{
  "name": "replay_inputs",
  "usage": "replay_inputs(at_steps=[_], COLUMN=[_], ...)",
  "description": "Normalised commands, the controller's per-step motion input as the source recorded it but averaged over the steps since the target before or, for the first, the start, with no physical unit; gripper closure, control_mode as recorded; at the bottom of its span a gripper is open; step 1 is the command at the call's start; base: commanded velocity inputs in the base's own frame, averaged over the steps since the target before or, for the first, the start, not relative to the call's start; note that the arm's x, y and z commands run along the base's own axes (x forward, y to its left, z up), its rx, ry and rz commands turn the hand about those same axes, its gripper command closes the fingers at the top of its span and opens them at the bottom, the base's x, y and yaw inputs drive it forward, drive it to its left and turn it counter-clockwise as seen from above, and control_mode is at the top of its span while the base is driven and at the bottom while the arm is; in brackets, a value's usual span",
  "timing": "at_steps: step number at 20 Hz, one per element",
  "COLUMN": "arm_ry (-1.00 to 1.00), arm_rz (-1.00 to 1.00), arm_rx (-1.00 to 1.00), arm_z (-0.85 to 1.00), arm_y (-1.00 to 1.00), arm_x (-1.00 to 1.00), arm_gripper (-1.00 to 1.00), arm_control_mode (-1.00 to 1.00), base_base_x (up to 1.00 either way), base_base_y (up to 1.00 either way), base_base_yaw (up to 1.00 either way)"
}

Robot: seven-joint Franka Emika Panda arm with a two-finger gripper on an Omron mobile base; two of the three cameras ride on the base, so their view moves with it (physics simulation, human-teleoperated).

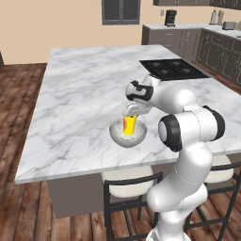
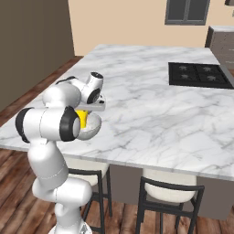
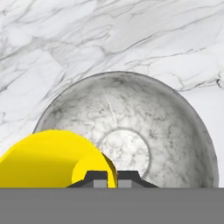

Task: Place the cup inside the bowl on the dining table and move the bowl to any counter.

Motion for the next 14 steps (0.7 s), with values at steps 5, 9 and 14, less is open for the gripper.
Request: replay_inputs(at_steps=[5,9,14], arm_ry=[-0.01,-0.02,0.00], arm_rz=[0.00,0.00,0.00], arm_rx=[-0.02,-0.03,-0.03], arm_z=[-0.17,-0.07,0.00], arm_y=[0.00,0.00,0.00], arm_x=[0.02,0.07,0.26], arm_gripper=[1.00,1.00,1.00], arm_control_mode=[-1.00,-1.00,-1.00], base_base_x=[0.00,0.00,0.00], base_base_y=[0.00,0.00,0.00], base_base_yaw=[0.00,0.00,0.00])
